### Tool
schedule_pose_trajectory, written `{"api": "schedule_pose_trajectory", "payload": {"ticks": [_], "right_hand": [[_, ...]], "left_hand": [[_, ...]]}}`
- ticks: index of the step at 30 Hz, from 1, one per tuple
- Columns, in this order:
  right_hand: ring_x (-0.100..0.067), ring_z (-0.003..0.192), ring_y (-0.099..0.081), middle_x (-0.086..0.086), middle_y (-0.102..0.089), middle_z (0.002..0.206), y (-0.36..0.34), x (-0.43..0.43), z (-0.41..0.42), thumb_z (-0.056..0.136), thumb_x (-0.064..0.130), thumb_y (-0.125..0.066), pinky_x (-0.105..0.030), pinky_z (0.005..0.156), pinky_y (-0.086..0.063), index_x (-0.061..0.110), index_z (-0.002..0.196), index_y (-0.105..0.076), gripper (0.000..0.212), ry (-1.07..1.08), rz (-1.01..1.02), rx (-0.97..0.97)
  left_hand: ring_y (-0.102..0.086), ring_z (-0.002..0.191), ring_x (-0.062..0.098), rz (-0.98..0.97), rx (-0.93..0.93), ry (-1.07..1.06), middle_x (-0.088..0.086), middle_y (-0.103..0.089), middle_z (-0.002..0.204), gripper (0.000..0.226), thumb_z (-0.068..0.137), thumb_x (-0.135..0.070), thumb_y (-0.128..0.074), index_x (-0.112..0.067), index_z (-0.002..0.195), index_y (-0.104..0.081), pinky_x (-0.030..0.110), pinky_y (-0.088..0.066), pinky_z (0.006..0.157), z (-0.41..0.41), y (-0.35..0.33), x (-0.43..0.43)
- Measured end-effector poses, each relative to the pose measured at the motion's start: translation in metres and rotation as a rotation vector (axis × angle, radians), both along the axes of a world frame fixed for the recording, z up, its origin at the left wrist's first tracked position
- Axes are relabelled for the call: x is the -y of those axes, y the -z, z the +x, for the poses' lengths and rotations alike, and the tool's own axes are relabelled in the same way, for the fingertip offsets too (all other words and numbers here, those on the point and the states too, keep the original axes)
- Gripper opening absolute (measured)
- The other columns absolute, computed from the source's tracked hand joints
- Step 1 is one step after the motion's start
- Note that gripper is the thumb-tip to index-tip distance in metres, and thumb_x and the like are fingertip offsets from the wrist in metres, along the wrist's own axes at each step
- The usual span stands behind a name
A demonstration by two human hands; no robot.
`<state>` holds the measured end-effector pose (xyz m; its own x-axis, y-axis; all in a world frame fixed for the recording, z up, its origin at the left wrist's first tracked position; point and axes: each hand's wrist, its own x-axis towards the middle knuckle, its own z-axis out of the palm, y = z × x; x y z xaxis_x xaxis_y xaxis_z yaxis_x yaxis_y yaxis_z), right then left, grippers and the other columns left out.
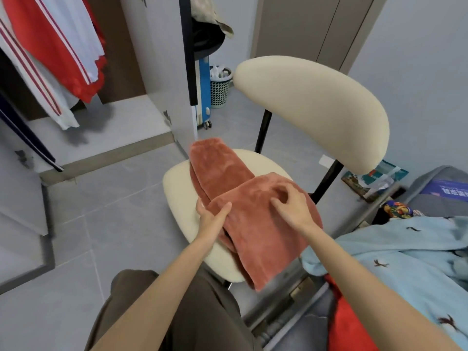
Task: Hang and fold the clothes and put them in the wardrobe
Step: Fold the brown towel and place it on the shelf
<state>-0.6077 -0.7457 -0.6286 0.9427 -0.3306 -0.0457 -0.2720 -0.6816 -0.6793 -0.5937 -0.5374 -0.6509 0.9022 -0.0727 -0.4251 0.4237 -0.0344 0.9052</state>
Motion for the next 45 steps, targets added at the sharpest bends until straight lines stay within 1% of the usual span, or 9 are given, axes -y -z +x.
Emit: {"api": "schedule_pose_trajectory", "payload": {"ticks": [4,8,13,15,19,22,25,37,45], "right_hand": [[-0.040,0.138,-0.025,-0.006,-0.023,0.156,0.020,0.022,-0.029,0.085,0.061,-0.057,-0.053,0.115,-0.019,0.045,0.142,-0.030,0.065,0.202,-0.107,-0.133],[-0.028,0.124,-0.050,-0.002,-0.049,0.140,0.027,0.031,-0.041,0.077,0.073,-0.057,-0.047,0.105,-0.042,0.047,0.144,-0.022,0.080,0.193,0.224,-0.152],[-0.013,0.095,-0.062,0.022,-0.061,0.097,0.018,0.027,-0.043,0.074,0.073,-0.061,-0.024,0.074,-0.048,0.051,0.121,-0.041,0.056,0.201,0.125,0.011],[-0.018,0.101,-0.060,0.012,-0.063,0.104,0.018,0.025,-0.046,0.081,0.068,-0.057,-0.032,0.081,-0.051,0.048,0.127,-0.041,0.053,0.180,0.036,0.019],[-0.039,0.137,-0.025,-0.018,-0.025,0.153,0.029,0.020,-0.063,0.097,0.047,-0.047,-0.052,0.111,-0.028,0.039,0.150,-0.027,0.057,0.163,-0.265,-0.141],[-0.036,0.144,-0.015,-0.010,-0.017,0.160,0.026,0.013,-0.072,0.100,0.036,-0.043,-0.052,0.117,-0.017,0.038,0.150,-0.028,0.052,-0.030,-0.473,0.075],[-0.025,0.150,-0.003,0.000,-0.010,0.163,0.033,0.006,-0.069,0.104,0.038,-0.028,-0.051,0.120,-0.003,0.044,0.151,-0.017,0.049,-0.218,-0.514,-0.003],[-0.021,0.147,0.020,0.008,0.014,0.161,0.057,0.016,-0.052,0.102,0.051,-0.014,-0.046,0.116,0.017,0.057,0.143,0.006,0.046,-0.285,-0.372,-0.252],[-0.033,0.148,0.006,-0.009,0.009,0.162,0.060,0.025,-0.104,0.100,0.050,-0.035,-0.047,0.120,0.002,0.048,0.150,-0.009,0.057,0.020,-0.150,-0.160]], "left_hand": [[-0.051,0.102,0.005,-0.091,-0.085,-0.050,-0.012,-0.044,0.119,0.121,0.072,-0.035,-0.083,-0.037,0.147,0.012,0.025,-0.036,0.092,-0.021,0.016,0.018],[-0.054,0.092,0.002,-0.086,-0.057,-0.058,-0.010,-0.045,0.115,0.122,0.071,-0.027,-0.085,-0.040,0.146,0.010,0.027,-0.039,0.091,-0.031,0.019,0.033],[-0.052,0.118,0.015,-0.073,-0.065,-0.056,-0.005,-0.048,0.142,0.093,0.091,-0.015,-0.057,-0.028,0.150,0.014,0.036,-0.039,0.106,-0.023,0.013,0.037],[-0.047,0.128,0.021,-0.035,-0.101,-0.021,0.000,-0.041,0.148,0.092,0.093,-0.017,-0.054,-0.025,0.150,0.018,0.039,-0.036,0.110,-0.022,0.010,0.033],[-0.023,0.142,0.035,0.522,0.151,0.069,0.017,-0.016,0.157,0.106,0.088,-0.035,-0.065,-0.025,0.150,0.020,0.046,-0.026,0.112,-0.046,0.005,0.030],[0.006,0.147,0.037,0.922,0.578,0.161,0.020,0.013,0.159,0.091,0.093,-0.036,-0.055,-0.025,0.153,0.012,0.051,-0.010,0.118,-0.058,0.004,0.038],[0.021,0.145,0.035,1.102,0.720,0.411,0.016,0.017,0.159,0.072,0.101,-0.041,-0.034,-0.019,0.154,0.009,0.051,0.006,0.119,-0.063,0.014,0.053],[0.019,0.145,0.040,1.143,0.457,0.631,0.015,0.023,0.158,0.065,0.100,-0.054,-0.015,-0.025,0.153,0.011,0.051,0.008,0.118,-0.045,0.045,0.051],[0.026,0.143,0.038,1.113,0.886,0.639,0.022,0.024,0.156,0.082,0.092,-0.063,-0.026,-0.022,0.154,0.008,0.056,0.009,0.117,-0.085,0.031,0.053]]}}
